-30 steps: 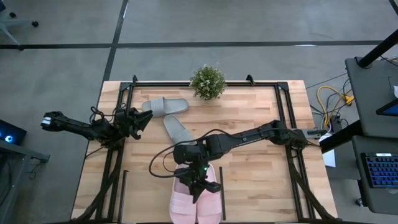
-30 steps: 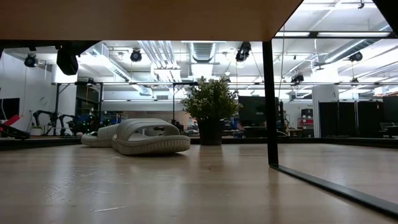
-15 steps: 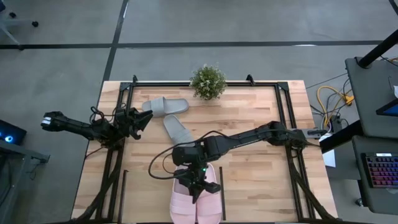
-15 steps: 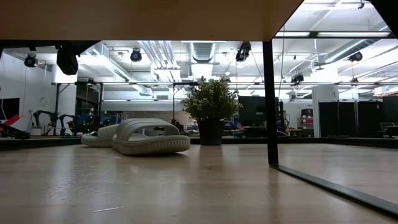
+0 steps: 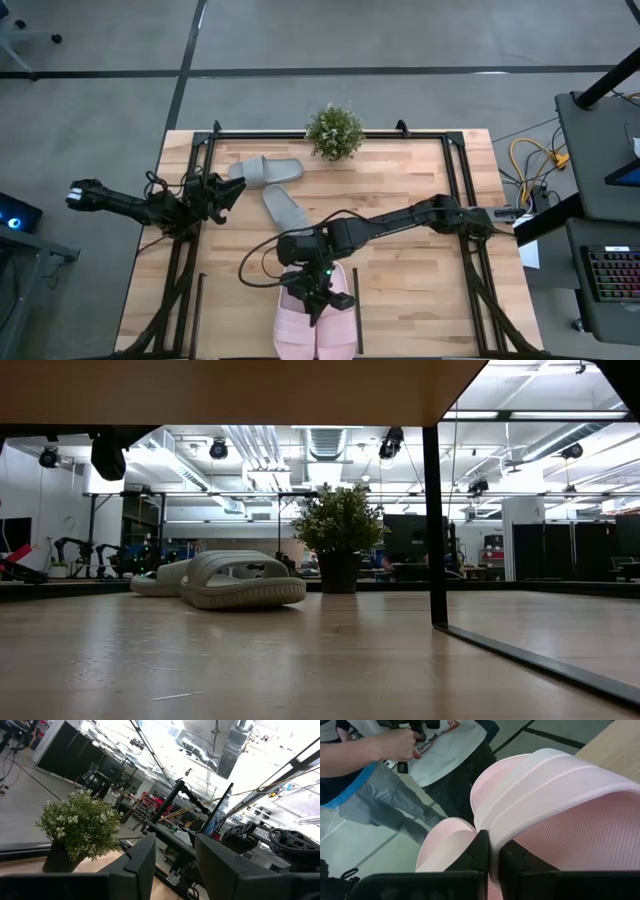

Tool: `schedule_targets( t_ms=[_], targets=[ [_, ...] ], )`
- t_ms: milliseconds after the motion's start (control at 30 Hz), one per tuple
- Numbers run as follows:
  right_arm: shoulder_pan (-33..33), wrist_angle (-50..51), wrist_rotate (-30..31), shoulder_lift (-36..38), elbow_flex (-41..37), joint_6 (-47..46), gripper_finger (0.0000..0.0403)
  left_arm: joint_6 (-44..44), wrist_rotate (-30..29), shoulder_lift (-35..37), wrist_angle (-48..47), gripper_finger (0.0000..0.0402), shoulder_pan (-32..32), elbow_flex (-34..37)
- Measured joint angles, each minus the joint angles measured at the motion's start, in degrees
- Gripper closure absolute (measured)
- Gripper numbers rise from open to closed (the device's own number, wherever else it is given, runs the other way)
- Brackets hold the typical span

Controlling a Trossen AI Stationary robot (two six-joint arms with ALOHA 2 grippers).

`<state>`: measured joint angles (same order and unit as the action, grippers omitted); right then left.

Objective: Pick and place slides into the shelf
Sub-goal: Put the pink slipper on the shelf

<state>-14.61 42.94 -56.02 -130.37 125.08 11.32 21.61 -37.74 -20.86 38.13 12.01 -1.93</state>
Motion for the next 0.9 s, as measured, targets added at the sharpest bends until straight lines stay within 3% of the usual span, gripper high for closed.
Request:
schedule_targets(
  t_ms=[667,900],
  targets=[
    [0.0,0.7,4.1,-0.2,0.0,-3.8,0.0305,0.0,0.0,0.0,0.0,0.0278,0.0,0.0],
    [0.1,1.6,10.6,0.5,0.0,-3.8,0.0277,0.0,0.0,0.0,-0.1,0.0278,0.0,0.0]
  ],
)
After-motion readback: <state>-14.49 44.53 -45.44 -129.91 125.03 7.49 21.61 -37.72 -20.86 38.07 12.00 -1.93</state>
